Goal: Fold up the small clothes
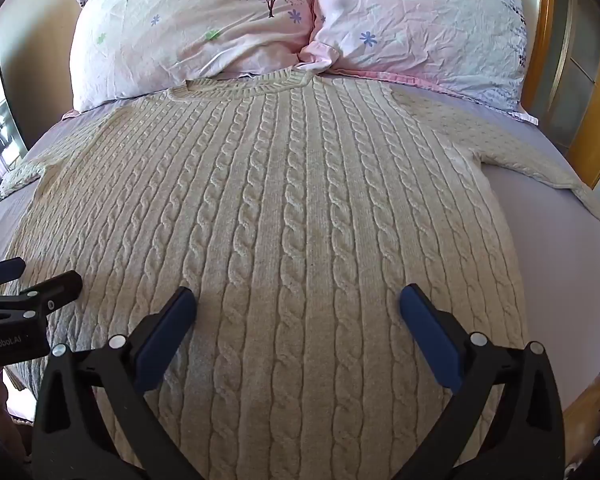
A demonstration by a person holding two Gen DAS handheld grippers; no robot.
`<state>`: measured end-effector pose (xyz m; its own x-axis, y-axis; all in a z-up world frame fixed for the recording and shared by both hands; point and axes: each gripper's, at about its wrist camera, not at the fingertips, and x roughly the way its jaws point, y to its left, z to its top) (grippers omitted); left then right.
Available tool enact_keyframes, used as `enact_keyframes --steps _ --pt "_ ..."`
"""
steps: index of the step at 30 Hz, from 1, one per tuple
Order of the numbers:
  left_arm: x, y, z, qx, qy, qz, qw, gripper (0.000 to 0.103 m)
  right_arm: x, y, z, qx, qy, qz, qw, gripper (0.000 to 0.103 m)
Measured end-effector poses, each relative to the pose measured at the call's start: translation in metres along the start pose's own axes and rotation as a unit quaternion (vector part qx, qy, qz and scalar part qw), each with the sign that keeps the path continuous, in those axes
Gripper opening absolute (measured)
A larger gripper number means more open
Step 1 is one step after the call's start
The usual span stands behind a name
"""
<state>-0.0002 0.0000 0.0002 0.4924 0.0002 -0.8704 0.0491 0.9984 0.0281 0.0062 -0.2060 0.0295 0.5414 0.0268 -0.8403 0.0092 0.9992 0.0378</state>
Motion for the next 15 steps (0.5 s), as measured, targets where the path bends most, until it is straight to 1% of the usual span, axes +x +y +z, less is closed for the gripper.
enact_keyframes --steps 15 --pt "0.0000 0.0000 0.0001 0.000 -0.001 0.000 1.0000 0.102 -0.0002 -0.0005 -0.0004 0.000 0.000 0.000 1.000 0.101"
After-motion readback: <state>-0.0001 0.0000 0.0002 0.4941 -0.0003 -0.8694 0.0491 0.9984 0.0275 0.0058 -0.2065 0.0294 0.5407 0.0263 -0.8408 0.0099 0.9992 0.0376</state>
